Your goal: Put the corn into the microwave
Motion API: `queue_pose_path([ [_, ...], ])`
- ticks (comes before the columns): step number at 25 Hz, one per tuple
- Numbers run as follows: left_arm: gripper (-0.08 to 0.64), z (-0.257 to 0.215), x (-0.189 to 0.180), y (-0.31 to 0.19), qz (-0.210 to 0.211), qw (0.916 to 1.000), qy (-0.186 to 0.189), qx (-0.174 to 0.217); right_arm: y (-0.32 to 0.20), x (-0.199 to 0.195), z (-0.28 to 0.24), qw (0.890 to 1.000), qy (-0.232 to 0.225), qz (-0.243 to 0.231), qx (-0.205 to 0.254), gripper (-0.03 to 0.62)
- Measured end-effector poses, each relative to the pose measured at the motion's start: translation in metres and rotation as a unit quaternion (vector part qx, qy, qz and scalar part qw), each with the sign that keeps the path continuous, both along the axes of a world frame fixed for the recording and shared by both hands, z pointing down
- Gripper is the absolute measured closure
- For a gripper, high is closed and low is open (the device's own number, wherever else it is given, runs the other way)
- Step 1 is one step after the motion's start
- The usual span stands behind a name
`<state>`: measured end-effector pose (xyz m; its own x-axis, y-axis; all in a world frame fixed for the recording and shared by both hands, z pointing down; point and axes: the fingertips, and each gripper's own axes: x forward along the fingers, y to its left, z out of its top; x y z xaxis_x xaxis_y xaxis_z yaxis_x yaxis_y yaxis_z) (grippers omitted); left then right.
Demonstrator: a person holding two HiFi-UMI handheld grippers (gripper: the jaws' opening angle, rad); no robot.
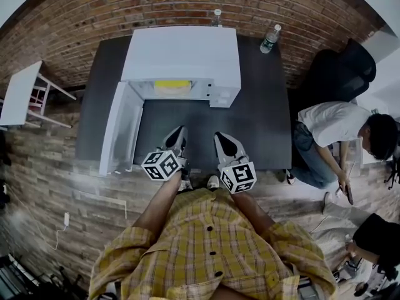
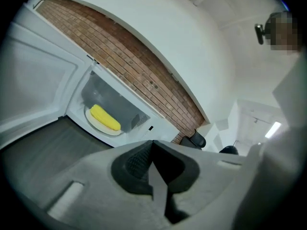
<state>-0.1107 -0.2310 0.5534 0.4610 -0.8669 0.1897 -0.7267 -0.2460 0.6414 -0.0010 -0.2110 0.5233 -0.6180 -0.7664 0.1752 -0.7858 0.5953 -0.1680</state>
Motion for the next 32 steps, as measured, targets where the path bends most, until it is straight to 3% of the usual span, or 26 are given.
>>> queue_pose_path([
  [9,0.563,-0.019,0.014,0.019,0.033,0.9913,-0.112,0.06,0.004,-0.005,0.0,1.0,0.001,-0.003,0.003,0.592],
  [15,0.563,-0.028,0.018,0.029,0.042,0.9774,-0.185,0.094,0.007,-0.006,-0.001,1.0,-0.002,-0.002,0.006,0.592],
  [32,0.563,-0.037,0.015,0.042,0.045,0.9565,-0.261,0.123,0.009,-0.022,-0.005,1.0,-0.001,-0.027,0.009,0.592],
])
